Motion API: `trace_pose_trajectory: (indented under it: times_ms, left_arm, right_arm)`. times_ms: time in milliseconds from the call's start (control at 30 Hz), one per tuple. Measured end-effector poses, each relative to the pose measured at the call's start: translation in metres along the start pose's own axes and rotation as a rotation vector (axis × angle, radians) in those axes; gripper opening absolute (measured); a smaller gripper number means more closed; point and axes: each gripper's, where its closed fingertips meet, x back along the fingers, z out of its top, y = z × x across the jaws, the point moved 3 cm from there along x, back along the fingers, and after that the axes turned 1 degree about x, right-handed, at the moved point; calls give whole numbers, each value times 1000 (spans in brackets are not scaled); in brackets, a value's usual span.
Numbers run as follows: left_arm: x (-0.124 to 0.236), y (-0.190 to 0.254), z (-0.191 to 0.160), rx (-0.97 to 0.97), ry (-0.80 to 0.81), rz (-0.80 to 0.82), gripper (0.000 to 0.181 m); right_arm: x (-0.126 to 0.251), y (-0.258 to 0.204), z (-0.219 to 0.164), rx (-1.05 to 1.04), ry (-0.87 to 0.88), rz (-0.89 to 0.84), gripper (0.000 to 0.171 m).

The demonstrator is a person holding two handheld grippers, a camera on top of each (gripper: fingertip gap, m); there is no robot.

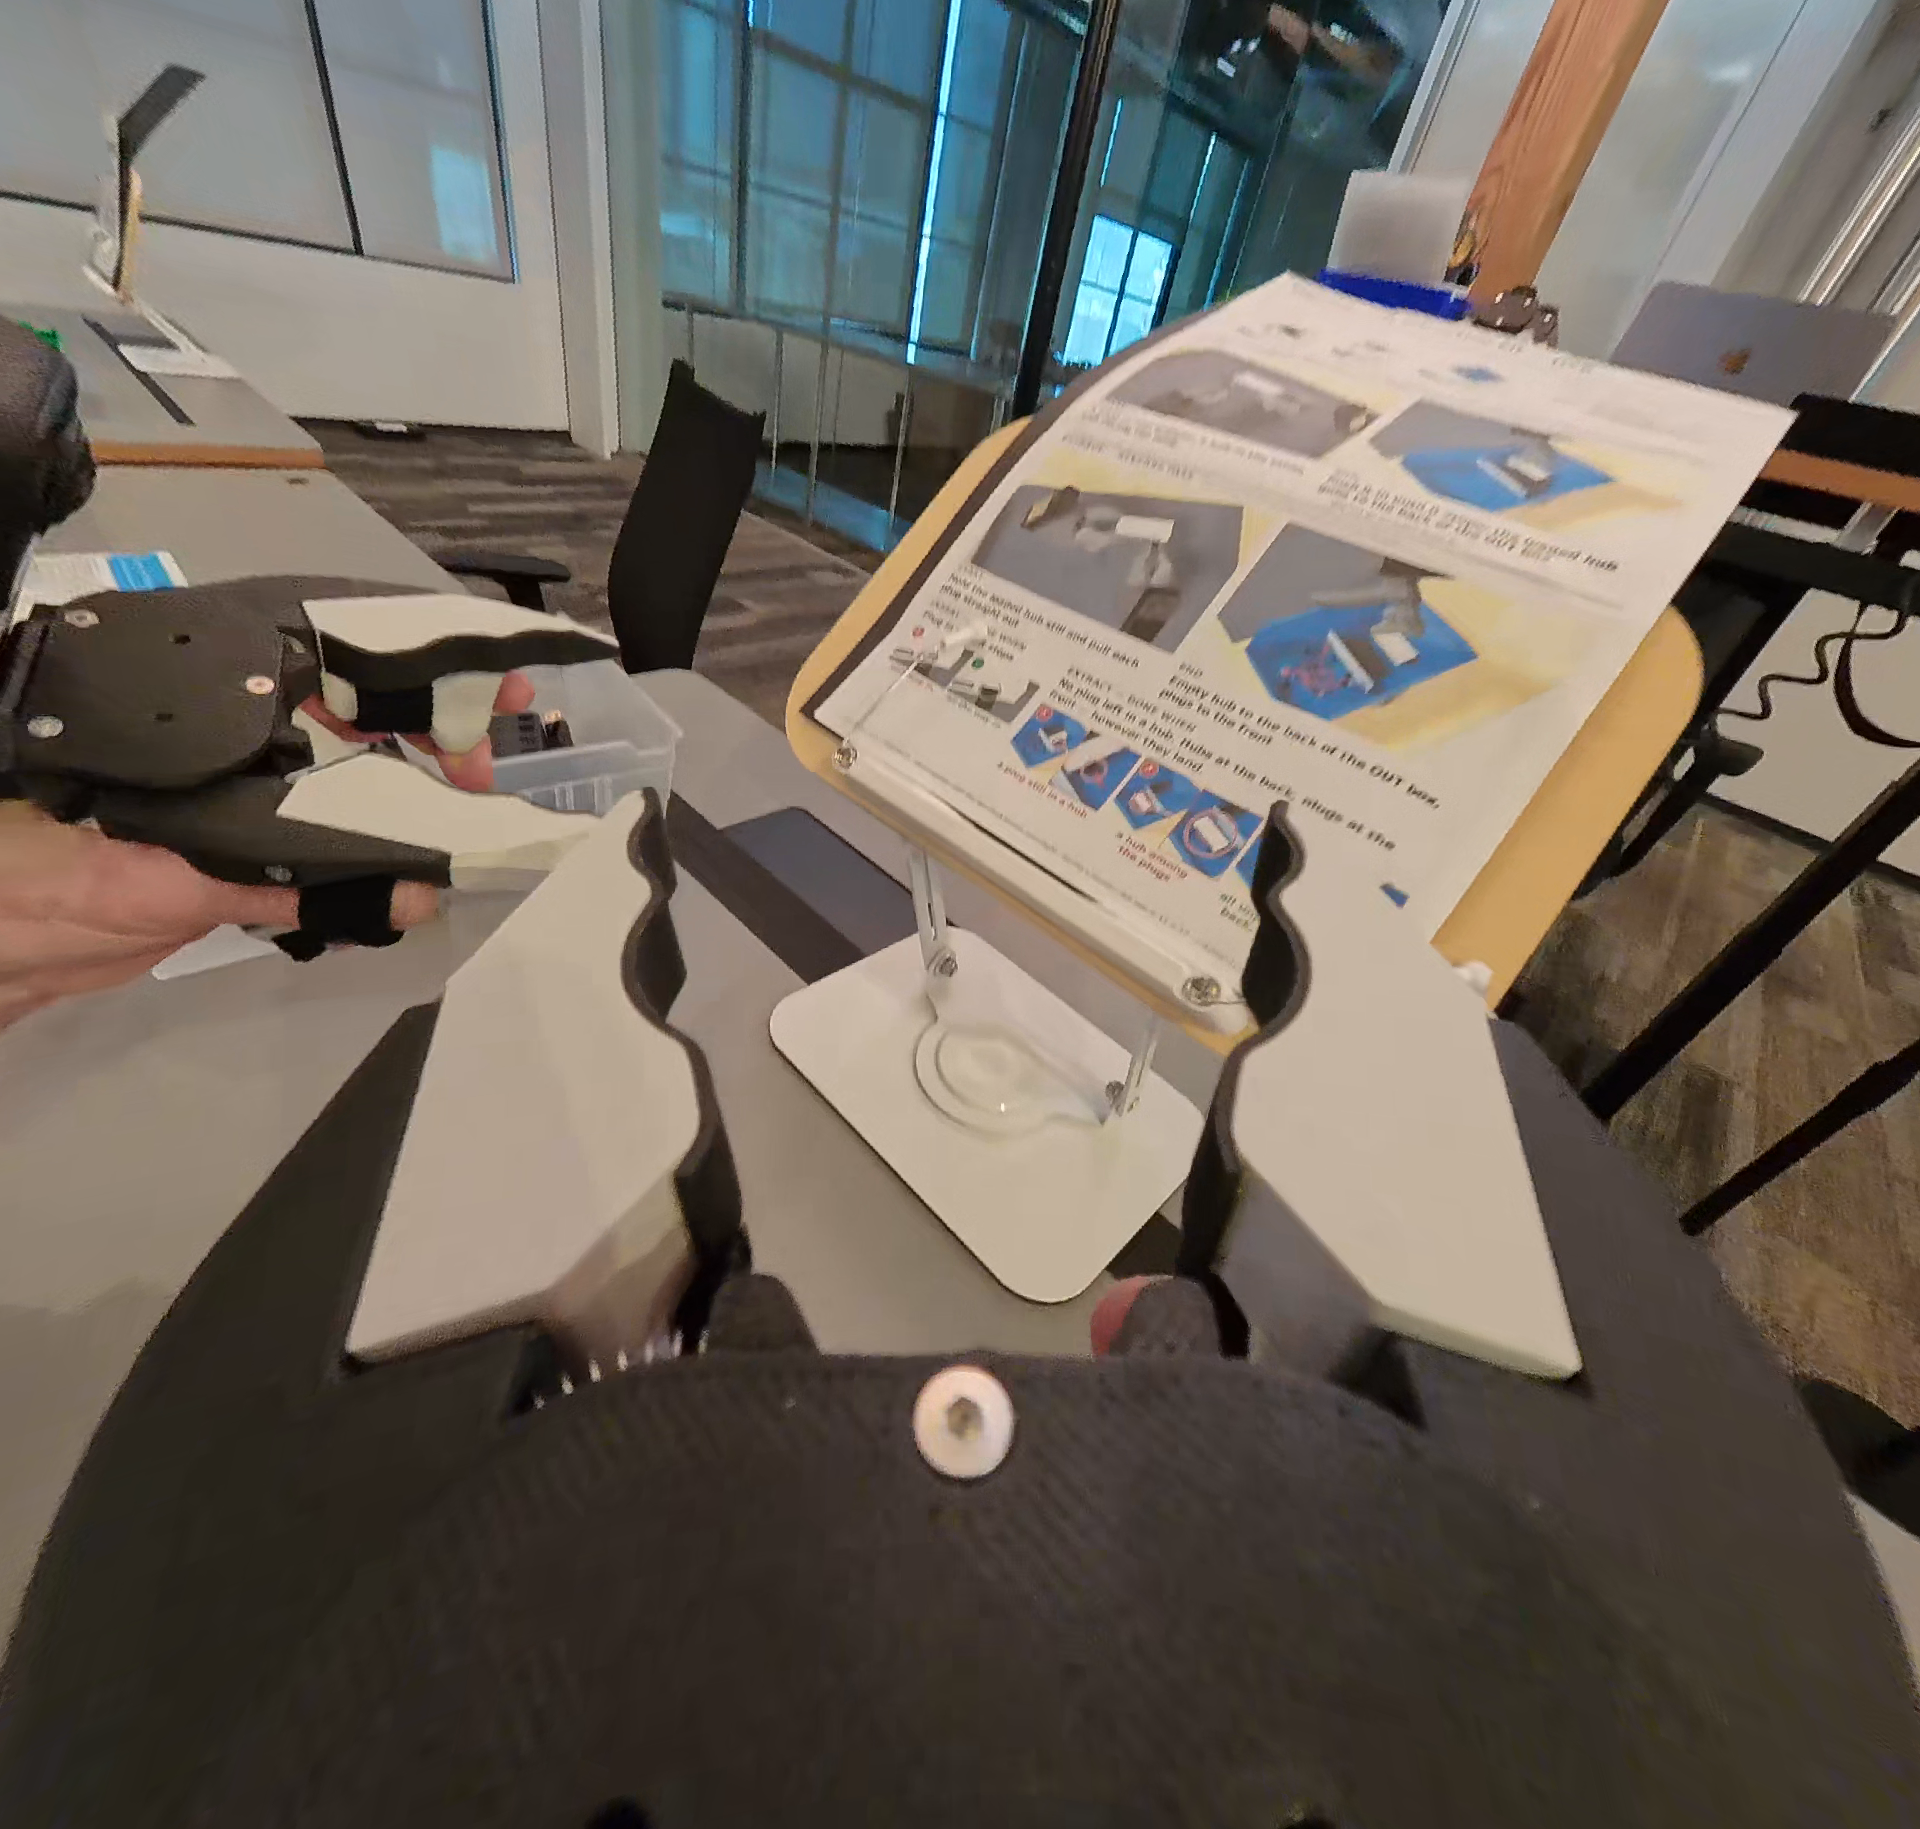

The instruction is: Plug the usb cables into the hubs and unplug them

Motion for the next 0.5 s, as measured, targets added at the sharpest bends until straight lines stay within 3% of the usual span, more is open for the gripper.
trace_pose_trajectory:
  times_ms: [500]
  left_arm:
    - [-4, -9, -8, 9, -29, 49, 93]
  right_arm:
    - [-33, -22, -44, 122, -134, 19, 105]
